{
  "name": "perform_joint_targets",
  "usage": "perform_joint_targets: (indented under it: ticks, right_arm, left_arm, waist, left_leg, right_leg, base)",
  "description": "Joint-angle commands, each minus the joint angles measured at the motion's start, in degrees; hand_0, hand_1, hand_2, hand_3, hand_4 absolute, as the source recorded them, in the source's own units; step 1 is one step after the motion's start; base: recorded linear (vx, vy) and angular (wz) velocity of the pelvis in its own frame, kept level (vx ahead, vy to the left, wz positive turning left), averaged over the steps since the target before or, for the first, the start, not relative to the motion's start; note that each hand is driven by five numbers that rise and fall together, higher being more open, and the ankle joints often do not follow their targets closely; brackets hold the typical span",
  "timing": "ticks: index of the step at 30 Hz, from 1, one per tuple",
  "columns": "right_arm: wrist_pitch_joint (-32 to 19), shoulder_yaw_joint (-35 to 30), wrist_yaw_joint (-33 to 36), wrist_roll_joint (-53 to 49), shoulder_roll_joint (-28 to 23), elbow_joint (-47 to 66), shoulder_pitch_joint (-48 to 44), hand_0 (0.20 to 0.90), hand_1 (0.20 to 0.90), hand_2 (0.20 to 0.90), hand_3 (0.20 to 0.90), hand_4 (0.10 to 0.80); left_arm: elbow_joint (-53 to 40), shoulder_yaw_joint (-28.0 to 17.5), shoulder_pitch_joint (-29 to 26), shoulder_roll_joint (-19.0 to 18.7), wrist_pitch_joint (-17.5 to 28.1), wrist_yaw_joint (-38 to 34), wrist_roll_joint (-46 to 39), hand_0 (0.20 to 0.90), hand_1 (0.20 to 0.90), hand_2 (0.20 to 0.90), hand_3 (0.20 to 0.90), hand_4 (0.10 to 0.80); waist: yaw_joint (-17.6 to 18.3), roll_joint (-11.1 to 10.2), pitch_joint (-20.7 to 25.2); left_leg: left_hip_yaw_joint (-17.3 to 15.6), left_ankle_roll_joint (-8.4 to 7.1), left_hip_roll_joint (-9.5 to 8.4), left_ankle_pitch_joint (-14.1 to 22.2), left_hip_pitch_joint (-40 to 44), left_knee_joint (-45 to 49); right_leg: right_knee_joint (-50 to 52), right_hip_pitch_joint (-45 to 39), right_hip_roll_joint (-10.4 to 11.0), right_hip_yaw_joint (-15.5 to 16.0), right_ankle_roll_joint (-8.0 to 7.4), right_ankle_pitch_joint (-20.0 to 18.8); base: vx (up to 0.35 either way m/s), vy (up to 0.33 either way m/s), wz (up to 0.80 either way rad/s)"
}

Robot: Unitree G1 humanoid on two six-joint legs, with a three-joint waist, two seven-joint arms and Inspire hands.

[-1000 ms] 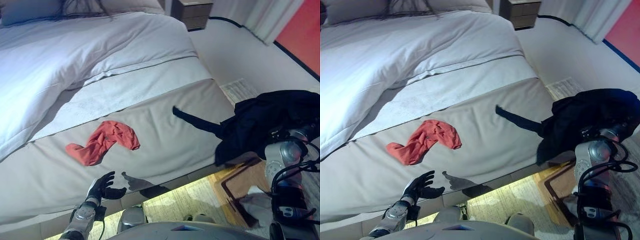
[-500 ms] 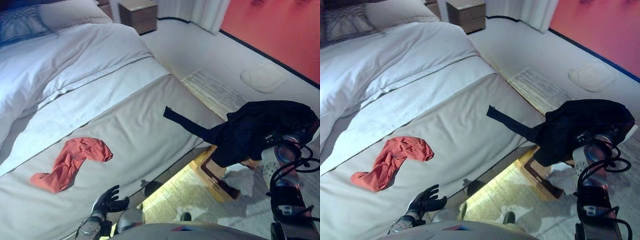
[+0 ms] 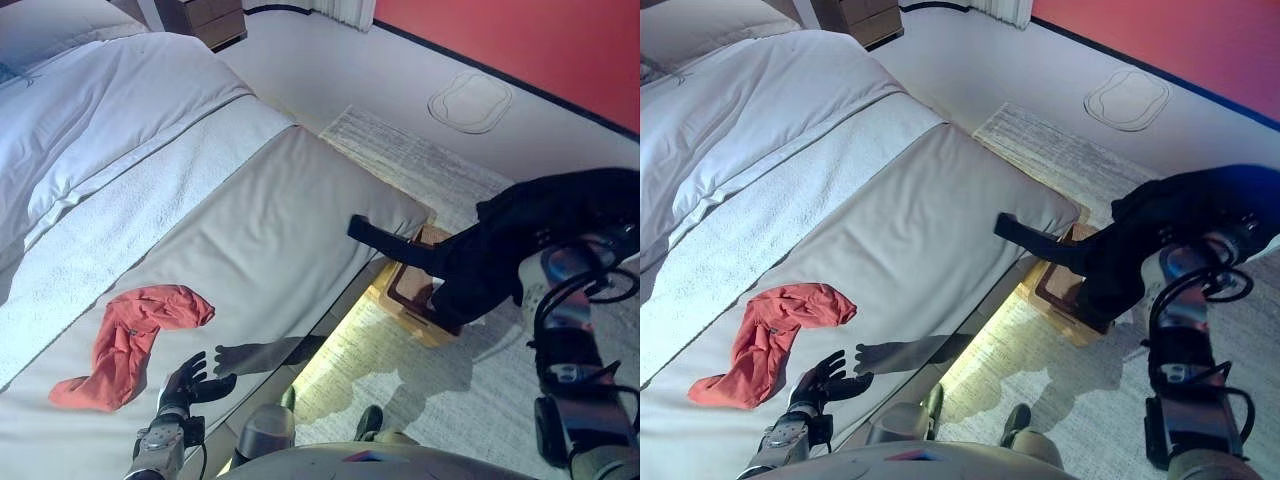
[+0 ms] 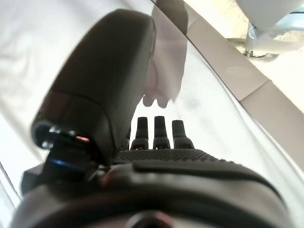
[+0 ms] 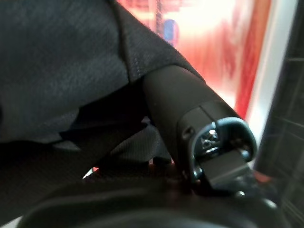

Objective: Pick up the clothes from the bed and place them into the basket

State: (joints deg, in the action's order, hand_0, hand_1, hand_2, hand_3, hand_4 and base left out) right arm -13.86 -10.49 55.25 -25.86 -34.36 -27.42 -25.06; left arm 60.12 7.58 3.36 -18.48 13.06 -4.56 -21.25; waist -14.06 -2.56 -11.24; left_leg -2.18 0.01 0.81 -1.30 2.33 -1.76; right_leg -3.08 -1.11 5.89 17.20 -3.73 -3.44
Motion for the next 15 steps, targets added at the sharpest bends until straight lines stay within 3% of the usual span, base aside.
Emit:
perform_joint_targets:
  ticks: [1,8,15]
  right_arm:
    - [-2.94,-0.97,2.95,3.17,-12.91,1.39,-7.7,0.3,0.3,0.3,0.2,0.1]
    - [6.17,0.5,5.57,7.27,-20.74,-6.92,-8.02,0.3,0.3,0.3,0.2,0.1]
    - [7.81,1.6,5.17,4.18,-26.11,-14.81,-8.83,0.3,0.3,0.3,0.2,0.1]
  left_arm:
    - [0.81,1.6,-0.94,-1.33,2.34,0.38,1.73,0.9,0.9,0.9,0.9,0.8]
    - [-0.54,3.01,0.21,-3.08,1.53,0.73,3.06,0.9,0.9,0.9,0.9,0.8]
    - [-1.65,2.9,0.58,-5.29,1.31,0.92,2.08,0.9,0.9,0.9,0.9,0.8]
  waist:
    - [-1.81,-1.58,5.88]
    - [-2.69,-1.32,6.18]
    - [-2.93,-0.31,4.77]
  left_leg:
    - [6.06,-1.79,-1.57,-2.15,-2.97,-2.51]
    - [6.93,-2.53,-1.11,-2.64,-3.19,-2.62]
    - [7.93,-3.14,-1.06,-3.5,-4.88,-2.49]
  right_leg:
    - [2.59,-4.86,-0.24,1.54,-1.98,3.17]
    - [1.15,-6.24,-0.54,2.91,-1.82,3.13]
    - [0.66,-5.35,-0.6,3.33,-1.94,2.85]
  base:
    - [0.066,-0.104,0.02]
    - [0.056,-0.069,0.03]
    - [-0.003,-0.06,0.02]
